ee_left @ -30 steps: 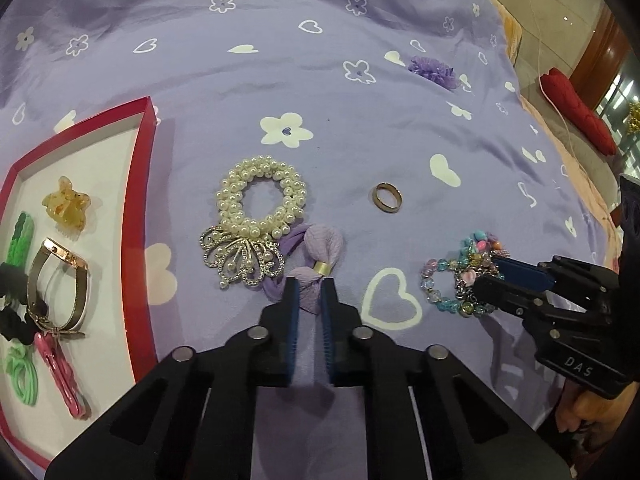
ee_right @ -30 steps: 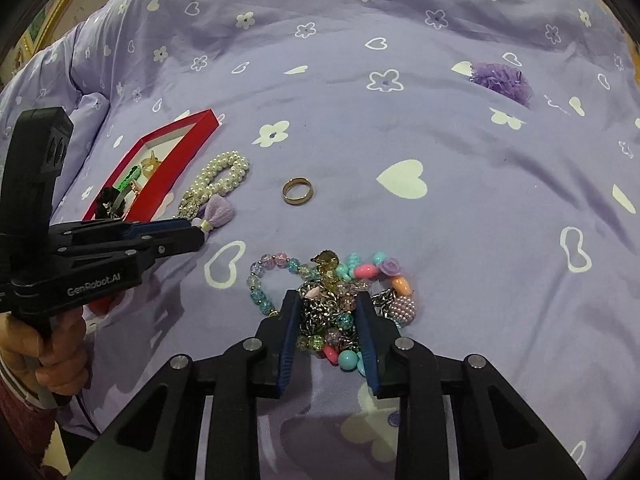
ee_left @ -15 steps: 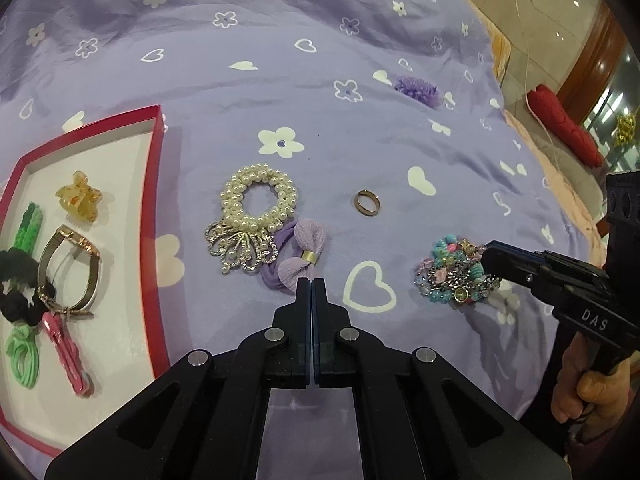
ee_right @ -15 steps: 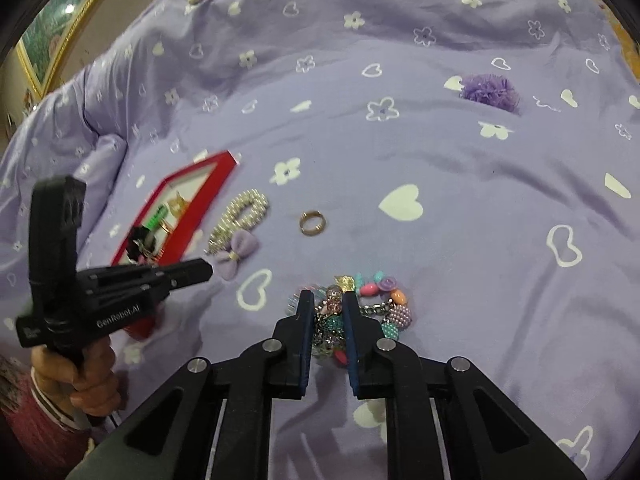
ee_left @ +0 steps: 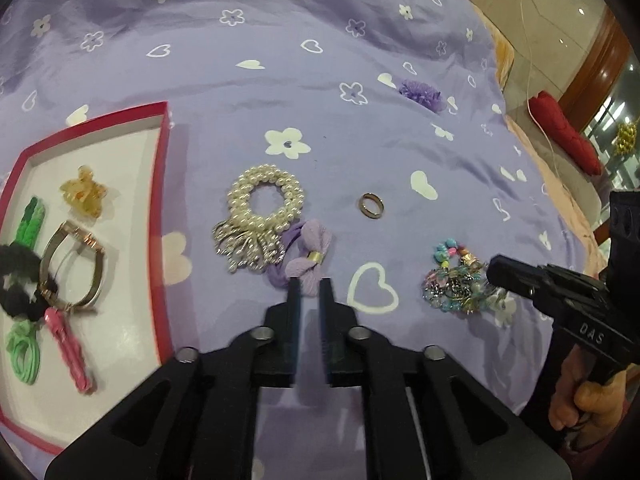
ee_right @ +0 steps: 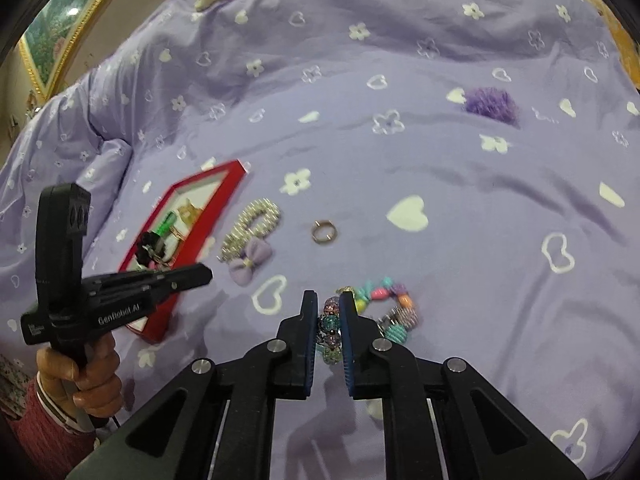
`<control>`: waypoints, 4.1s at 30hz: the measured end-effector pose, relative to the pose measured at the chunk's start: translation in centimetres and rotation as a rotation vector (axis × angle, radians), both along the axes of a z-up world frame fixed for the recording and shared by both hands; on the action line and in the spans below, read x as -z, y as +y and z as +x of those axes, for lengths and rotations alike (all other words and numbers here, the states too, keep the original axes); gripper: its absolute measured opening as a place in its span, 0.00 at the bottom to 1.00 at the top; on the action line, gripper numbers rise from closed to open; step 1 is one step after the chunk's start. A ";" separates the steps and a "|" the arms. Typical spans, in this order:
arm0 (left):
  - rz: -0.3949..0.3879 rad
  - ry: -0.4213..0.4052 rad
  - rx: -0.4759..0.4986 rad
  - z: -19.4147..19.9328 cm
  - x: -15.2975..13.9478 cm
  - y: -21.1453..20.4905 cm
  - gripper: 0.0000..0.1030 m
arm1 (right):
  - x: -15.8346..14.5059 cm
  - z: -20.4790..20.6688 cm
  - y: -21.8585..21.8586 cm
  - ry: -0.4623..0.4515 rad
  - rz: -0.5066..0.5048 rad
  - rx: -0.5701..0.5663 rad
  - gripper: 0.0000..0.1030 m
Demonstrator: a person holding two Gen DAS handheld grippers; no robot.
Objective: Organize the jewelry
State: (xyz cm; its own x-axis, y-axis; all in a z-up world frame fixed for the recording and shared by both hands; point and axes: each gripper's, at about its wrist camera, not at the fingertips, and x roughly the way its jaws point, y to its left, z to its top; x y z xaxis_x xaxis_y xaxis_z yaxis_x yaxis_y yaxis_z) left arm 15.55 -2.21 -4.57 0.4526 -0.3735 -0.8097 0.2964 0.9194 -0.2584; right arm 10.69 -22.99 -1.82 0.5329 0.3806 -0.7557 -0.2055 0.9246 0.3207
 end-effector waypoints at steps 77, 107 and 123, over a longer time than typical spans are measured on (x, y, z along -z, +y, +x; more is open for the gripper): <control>-0.031 -0.083 -0.445 -8.8 -3.0 21.2 0.09 | -4.1 -0.3 22.1 -0.116 0.118 -0.437 0.12; 0.016 0.064 -0.467 -4.5 2.8 22.7 0.13 | 3.2 4.8 26.3 0.065 -0.019 -0.467 0.13; 0.045 0.045 -0.492 -5.2 1.9 22.8 0.44 | 3.0 4.5 26.0 0.080 0.018 -0.461 0.21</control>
State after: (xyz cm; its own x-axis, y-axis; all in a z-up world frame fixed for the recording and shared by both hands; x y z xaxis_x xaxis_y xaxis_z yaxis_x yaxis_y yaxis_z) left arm 10.35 20.59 -6.43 0.5308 -0.0886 -0.8429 -0.1863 0.9580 -0.2180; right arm 15.23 3.04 -4.80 0.2457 0.5770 -0.7789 -0.5673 0.7372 0.3671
